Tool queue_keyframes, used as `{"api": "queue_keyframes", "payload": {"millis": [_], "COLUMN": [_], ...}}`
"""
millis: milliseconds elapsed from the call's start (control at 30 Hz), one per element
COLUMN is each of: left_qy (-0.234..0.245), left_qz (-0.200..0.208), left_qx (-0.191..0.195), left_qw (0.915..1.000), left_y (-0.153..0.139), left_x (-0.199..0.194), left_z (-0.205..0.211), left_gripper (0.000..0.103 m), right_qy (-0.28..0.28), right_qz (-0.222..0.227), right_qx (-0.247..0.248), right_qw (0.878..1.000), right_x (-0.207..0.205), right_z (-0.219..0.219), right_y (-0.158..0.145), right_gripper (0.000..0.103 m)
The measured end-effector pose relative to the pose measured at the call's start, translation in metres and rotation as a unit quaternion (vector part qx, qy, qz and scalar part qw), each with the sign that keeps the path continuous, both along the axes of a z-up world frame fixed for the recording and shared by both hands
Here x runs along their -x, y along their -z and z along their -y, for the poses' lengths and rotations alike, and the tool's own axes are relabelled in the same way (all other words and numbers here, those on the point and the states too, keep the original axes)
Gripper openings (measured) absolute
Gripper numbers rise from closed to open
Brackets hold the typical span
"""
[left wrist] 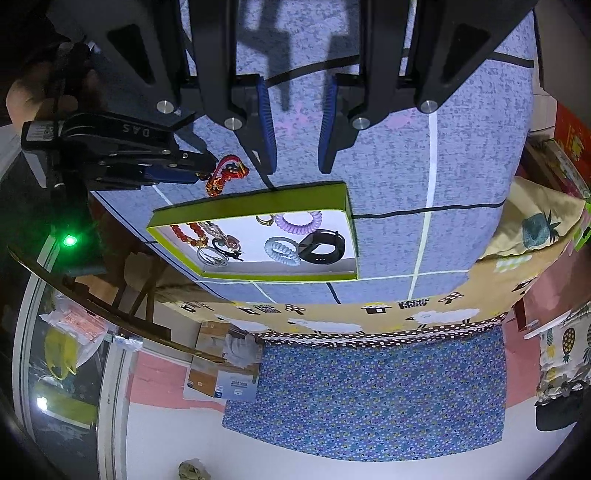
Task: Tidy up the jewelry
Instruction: 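Lower the right gripper onto the black-and-gold charm keychain and grasp it, then grasp the red cord keychain with the left gripper while the right gripper holds the charm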
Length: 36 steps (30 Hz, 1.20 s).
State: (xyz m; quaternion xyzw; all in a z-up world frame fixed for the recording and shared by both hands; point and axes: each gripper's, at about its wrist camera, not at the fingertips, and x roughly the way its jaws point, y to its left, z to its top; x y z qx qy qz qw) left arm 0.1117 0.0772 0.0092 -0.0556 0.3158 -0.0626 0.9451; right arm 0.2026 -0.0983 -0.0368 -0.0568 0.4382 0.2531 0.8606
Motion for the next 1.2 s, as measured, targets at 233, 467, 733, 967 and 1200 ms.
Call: {"api": "queue_keyframes", "payload": {"millis": [233, 467, 733, 967, 1200], "left_qy": [0.012, 0.046, 0.112, 0.158, 0.168], "left_qz": [-0.001, -0.011, -0.034, -0.049, -0.077], "left_qx": [0.000, -0.006, -0.030, -0.071, -0.110], "left_qw": [0.9999, 0.9989, 0.9927, 0.9837, 0.9766], "left_y": [0.000, 0.003, 0.013, 0.022, 0.033], "left_x": [-0.005, -0.020, -0.043, -0.061, -0.074], "left_z": [0.004, 0.020, 0.048, 0.078, 0.096], "left_gripper": [0.024, 0.026, 0.033, 0.037, 0.037], "right_qy": [0.005, -0.005, -0.007, 0.015, 0.026], "right_qz": [0.004, 0.009, 0.015, 0.018, 0.020], "right_qx": [0.013, 0.013, -0.002, -0.019, -0.029], "right_qw": [1.000, 1.000, 1.000, 1.000, 0.999], "right_x": [-0.001, 0.000, 0.006, 0.008, 0.008], "right_z": [0.007, 0.014, 0.029, 0.054, 0.068], "right_y": [-0.001, -0.001, -0.004, -0.010, -0.012], "right_gripper": [0.023, 0.013, 0.013, 0.013, 0.013]}}
